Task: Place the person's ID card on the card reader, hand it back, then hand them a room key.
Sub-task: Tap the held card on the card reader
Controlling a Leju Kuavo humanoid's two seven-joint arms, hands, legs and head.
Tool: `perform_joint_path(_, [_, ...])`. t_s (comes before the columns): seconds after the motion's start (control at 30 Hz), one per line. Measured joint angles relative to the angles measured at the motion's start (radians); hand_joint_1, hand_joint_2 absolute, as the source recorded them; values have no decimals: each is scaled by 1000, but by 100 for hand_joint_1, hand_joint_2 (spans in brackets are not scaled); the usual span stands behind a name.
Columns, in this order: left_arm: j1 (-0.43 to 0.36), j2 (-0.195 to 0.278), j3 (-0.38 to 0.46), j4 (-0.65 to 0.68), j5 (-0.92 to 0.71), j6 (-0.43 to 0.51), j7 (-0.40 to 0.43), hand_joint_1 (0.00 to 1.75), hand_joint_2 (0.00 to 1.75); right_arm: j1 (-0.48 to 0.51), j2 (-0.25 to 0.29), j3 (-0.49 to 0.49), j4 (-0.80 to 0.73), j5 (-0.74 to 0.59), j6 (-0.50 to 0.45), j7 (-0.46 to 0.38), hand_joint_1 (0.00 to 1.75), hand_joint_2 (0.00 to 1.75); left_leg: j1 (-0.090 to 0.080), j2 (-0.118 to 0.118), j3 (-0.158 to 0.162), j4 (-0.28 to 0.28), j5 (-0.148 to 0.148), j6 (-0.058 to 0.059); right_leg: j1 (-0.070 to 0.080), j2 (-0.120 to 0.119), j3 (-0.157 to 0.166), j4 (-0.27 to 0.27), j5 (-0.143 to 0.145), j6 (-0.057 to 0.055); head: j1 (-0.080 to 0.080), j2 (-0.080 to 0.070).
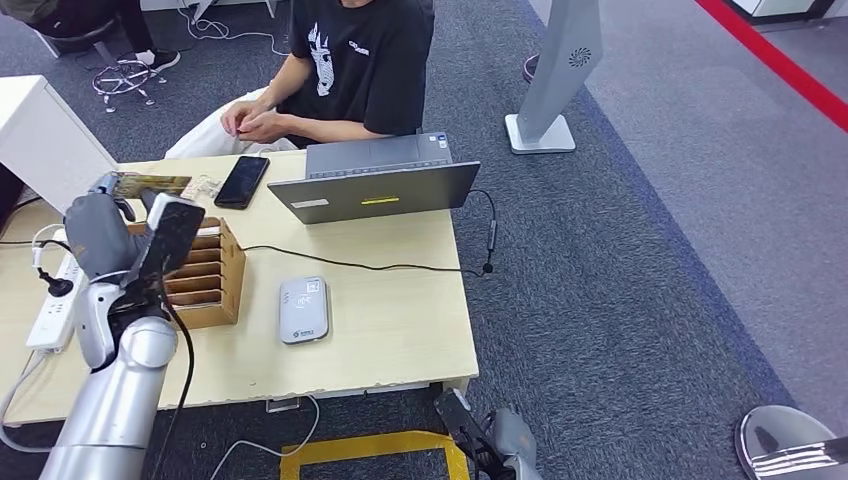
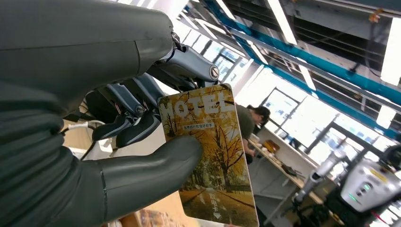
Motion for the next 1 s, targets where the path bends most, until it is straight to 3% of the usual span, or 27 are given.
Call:
perform_joint_path(0.3, [135, -32, -143, -119, -30, -86, -27, 175, 175, -1, 0, -2, -26, 0, 31, 25, 0, 175, 0, 0, 0, 0, -1, 0, 0, 0, 0, 0, 0, 0, 0, 0])
perform_joint_path(0.5, [248, -75, -239, -103, 35, -82, -31, 175, 175, -4, 0, -2, -32, -23, 33, 14, 0, 175, 0, 1, 0, 0, -2, 1, 0, 0, -1, 0, 0, 0, 0, 0])
perform_joint_path(0.7, [272, -87, -252, -29, 55, -73, -1, 175, 175, -4, 0, -1, -32, -44, 24, 5, 0, 175, 0, 0, 0, 0, -2, 1, 0, 0, -1, 0, 0, 0, 0, 0])
perform_joint_path(1.0, [252, -90, -216, 200, 42, 1, 2, 175, 175, -10, 0, 7, -20, -77, 6, -24, 0, 175, 0, 0, -1, 0, -2, 1, 0, 0, -1, 0, 0, 0, 0, 0])
